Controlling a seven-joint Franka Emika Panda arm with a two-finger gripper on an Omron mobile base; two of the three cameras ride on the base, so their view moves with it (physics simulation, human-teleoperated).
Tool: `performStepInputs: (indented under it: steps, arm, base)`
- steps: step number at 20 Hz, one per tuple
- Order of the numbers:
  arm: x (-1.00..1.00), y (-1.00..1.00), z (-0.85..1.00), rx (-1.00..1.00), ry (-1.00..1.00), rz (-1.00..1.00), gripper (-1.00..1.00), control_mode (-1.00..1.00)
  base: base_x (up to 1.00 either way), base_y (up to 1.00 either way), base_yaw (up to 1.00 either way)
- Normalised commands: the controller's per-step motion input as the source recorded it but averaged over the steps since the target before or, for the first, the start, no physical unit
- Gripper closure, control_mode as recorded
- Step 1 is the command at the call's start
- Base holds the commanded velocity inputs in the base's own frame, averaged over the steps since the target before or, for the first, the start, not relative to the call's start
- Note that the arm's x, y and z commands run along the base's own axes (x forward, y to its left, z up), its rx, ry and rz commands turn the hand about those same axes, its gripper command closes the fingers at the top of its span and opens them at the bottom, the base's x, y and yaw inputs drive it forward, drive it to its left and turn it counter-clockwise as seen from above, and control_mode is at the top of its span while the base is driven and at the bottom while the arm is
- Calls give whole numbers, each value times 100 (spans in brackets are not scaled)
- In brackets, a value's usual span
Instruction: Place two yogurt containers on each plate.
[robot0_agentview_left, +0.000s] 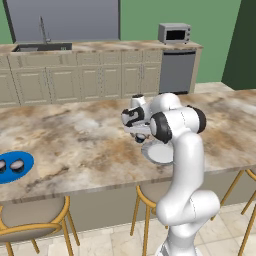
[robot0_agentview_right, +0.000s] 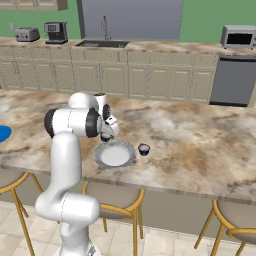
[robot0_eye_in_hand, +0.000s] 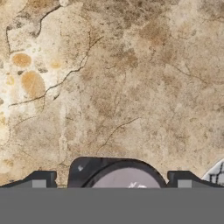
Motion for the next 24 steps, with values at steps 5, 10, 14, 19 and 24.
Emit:
performStepInputs:
  steps: [5, 10, 14, 19, 24]
  arm:
    - [-11, 3, -1, 0, 0, 0, -100, -100]
    - [-12, 7, -8, 0, 0, 0, 100, -100]
    - [-6, 3, -7, 0, 1, 0, 100, -100]
    - [-1, 0, 1, 0, 0, 0, 100, -100]
    - [-19, -5, 29, 0, 0, 0, 100, -100]
  base:
    - [0, 0, 0]
    - [0, 0, 0]
    - [0, 0, 0]
    - [0, 0, 0]
    - [0, 0, 0]
